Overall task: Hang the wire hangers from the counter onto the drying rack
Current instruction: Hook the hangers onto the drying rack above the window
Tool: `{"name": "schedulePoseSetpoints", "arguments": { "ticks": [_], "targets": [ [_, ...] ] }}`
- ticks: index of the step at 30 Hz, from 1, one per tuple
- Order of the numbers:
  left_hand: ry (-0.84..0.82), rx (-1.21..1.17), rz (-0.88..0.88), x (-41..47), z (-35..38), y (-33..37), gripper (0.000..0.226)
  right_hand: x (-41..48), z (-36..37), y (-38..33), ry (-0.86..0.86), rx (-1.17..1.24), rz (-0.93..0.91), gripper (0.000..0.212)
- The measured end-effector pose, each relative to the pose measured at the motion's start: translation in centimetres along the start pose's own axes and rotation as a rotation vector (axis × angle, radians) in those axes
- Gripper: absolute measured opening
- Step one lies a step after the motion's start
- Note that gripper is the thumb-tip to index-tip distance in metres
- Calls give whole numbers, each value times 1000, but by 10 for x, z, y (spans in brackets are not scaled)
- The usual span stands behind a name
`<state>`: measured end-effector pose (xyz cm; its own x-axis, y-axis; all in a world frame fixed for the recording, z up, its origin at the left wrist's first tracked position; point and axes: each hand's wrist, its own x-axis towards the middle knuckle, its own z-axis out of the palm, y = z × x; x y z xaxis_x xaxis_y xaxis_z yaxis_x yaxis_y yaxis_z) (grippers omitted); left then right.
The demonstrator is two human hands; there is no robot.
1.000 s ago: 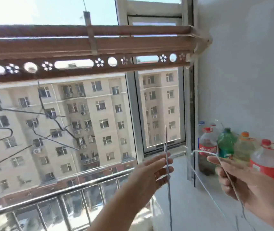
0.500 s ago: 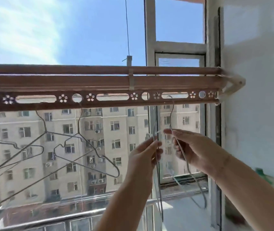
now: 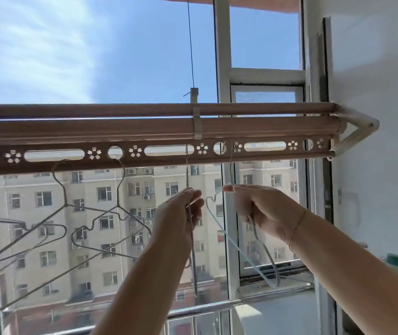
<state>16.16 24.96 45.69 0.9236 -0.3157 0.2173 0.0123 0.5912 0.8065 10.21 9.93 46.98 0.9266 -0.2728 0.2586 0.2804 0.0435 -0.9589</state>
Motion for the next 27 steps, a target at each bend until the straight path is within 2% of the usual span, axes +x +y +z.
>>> {"name": "schedulePoseSetpoints", "arguments": {
  "ticks": [10,18,23,27],
  "targets": [
    [21,-23,-81,3,-10,-5,12,7,0,15,54,-31,90,25],
    [-54,51,-126,-8,-35,-21,7,-2,-19,32,124,22,84,31],
    [-19,76,-71,-25,-62,-44,15,-31,-42,78,192,32,138,36],
    [3,156,-46,-44,-85,-80,16,-67,-68,134,282,55,259,34]
  ]
}}
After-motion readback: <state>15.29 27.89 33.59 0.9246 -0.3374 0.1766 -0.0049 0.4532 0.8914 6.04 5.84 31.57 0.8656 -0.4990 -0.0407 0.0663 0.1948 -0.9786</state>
